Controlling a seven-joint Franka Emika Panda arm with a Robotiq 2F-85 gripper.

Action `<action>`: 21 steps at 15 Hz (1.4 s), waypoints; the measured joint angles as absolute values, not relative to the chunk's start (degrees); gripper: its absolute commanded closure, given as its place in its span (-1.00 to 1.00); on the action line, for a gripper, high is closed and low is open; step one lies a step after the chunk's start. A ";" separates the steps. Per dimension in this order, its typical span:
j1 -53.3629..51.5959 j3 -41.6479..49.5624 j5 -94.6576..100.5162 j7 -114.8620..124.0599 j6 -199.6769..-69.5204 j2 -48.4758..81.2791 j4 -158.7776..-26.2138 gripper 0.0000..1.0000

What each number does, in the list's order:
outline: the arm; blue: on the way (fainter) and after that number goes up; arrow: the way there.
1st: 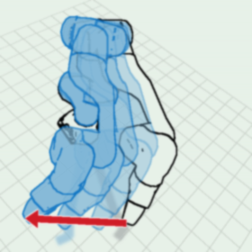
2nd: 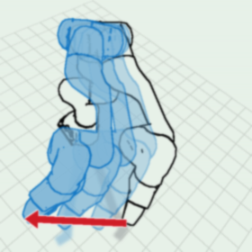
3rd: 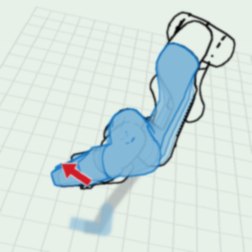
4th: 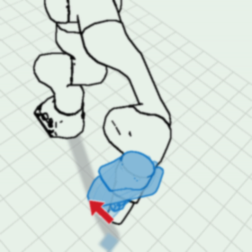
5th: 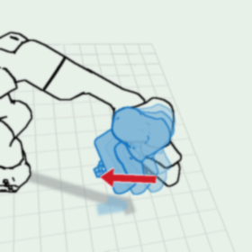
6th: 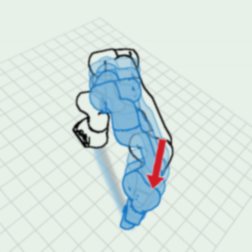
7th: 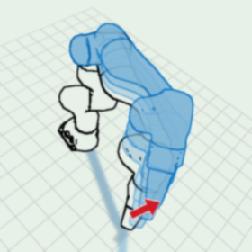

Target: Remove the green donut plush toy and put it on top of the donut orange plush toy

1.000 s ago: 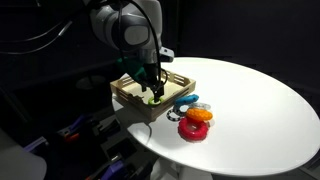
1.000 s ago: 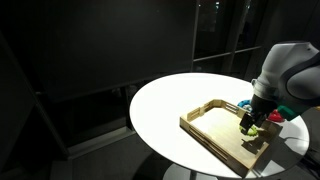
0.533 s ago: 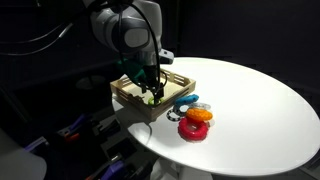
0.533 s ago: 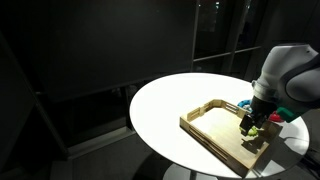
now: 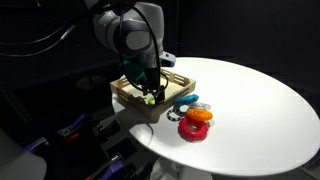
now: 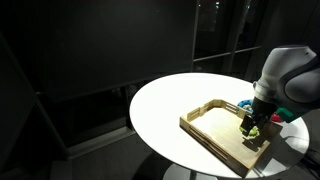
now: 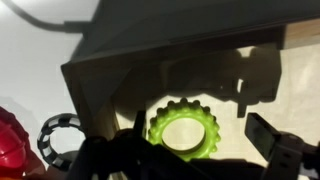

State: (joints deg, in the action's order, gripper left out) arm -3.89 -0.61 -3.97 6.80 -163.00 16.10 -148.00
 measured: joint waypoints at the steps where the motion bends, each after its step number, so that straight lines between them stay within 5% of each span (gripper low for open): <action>1: -3.92 -0.55 -3.97 6.84 -163.00 16.28 -147.96 -1.00; 10: -4.35 -0.46 -3.97 7.33 -163.02 17.10 -147.66 -1.00; 11: -4.35 -0.45 -3.97 7.37 -163.02 17.17 -147.63 -0.85; 12: -4.35 -0.45 -3.97 7.42 -163.02 17.25 -147.58 -0.46; 16: -4.36 -0.37 -3.97 7.69 -163.08 17.28 -147.10 0.19; 21: -4.37 -0.24 -3.97 7.78 -163.08 17.15 -146.65 0.25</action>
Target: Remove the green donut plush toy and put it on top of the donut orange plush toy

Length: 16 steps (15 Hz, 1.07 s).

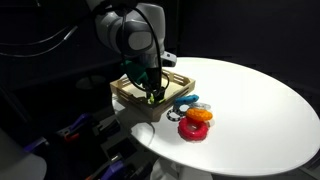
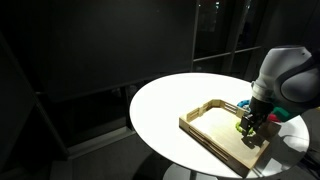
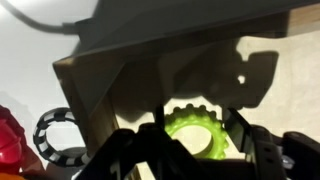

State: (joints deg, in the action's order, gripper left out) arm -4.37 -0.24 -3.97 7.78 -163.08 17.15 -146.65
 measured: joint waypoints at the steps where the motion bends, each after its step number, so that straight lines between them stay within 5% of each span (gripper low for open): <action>1: -4.37 -0.24 -3.97 7.78 -163.08 17.06 -146.52 0.25; 7: -4.36 -0.29 -4.01 7.78 -162.60 13.43 -146.00 0.25; 8: -4.36 -0.30 -4.01 7.78 -162.35 12.65 -145.90 -0.65; 11: -4.36 -0.30 -4.01 7.78 -161.30 11.05 -145.53 -0.99; 16: -4.34 -0.13 -4.00 7.95 -160.92 10.77 -145.23 -1.00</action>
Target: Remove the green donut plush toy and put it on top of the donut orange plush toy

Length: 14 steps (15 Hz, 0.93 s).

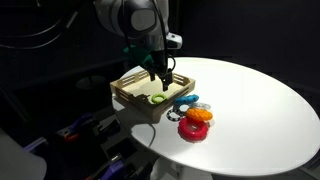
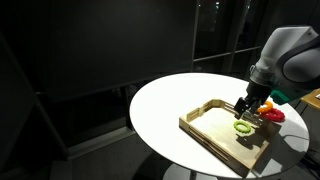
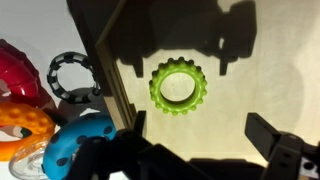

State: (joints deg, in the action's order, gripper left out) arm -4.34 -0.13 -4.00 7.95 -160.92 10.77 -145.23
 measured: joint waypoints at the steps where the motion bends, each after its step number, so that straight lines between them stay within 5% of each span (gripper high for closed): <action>1: -4.34 -0.08 -3.98 8.12 -160.92 10.78 -145.19 -1.00; 14: -5.96 -0.10 -3.90 11.01 -160.92 14.14 -143.41 -1.00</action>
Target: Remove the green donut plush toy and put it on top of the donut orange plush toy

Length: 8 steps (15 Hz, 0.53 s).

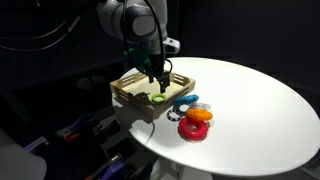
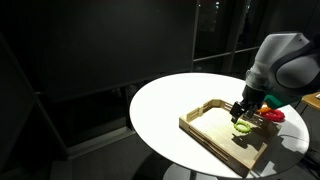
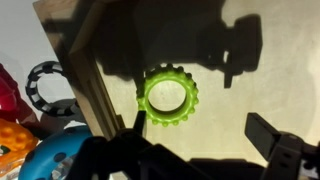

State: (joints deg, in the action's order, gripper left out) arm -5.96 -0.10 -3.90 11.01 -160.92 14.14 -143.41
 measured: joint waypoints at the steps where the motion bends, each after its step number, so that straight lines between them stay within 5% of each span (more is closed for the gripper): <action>1: -6.30 -0.10 -3.81 11.63 -160.92 14.56 -143.21 -1.00; 8: -8.52 0.56 -2.51 15.34 -160.96 17.89 -141.73 -1.00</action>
